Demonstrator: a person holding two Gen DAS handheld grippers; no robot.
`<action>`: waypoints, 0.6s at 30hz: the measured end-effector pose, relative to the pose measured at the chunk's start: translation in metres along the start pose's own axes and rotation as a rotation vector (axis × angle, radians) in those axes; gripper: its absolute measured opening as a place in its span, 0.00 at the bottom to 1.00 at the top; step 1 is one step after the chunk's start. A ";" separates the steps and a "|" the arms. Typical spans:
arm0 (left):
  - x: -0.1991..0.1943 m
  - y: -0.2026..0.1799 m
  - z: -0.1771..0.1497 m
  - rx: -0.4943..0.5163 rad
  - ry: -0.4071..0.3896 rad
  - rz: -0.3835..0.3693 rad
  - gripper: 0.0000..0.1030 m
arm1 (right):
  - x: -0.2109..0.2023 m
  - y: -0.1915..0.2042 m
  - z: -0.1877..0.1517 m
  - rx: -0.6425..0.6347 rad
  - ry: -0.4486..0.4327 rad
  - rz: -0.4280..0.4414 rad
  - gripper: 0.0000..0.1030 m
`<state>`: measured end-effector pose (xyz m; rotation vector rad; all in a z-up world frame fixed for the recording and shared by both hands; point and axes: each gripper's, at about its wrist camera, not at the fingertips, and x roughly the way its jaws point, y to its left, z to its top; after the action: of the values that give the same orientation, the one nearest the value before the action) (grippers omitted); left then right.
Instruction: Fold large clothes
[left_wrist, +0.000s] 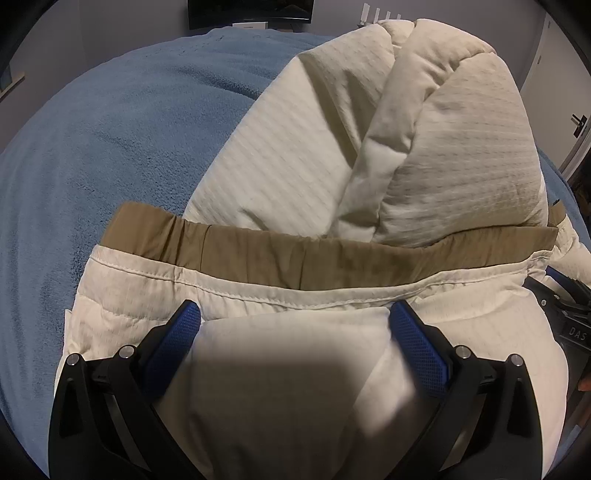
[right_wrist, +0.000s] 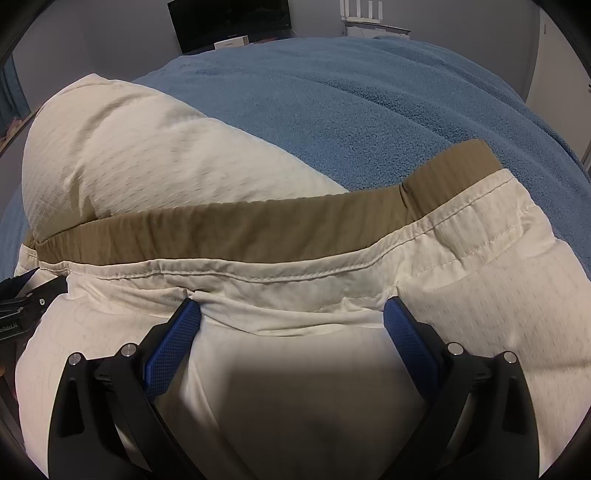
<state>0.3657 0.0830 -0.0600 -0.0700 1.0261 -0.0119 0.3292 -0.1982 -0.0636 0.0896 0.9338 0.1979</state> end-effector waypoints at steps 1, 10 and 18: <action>0.001 -0.002 0.001 0.000 -0.001 0.001 0.95 | 0.000 0.000 0.000 0.000 0.000 0.000 0.91; -0.010 -0.002 -0.012 0.000 -0.011 0.004 0.95 | 0.001 0.001 -0.001 0.001 -0.006 0.000 0.91; -0.002 -0.002 -0.022 -0.002 -0.022 0.008 0.95 | 0.001 0.000 -0.002 0.002 -0.012 0.001 0.91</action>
<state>0.3454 0.0797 -0.0695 -0.0676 1.0045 -0.0034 0.3287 -0.1983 -0.0658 0.0927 0.9218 0.1970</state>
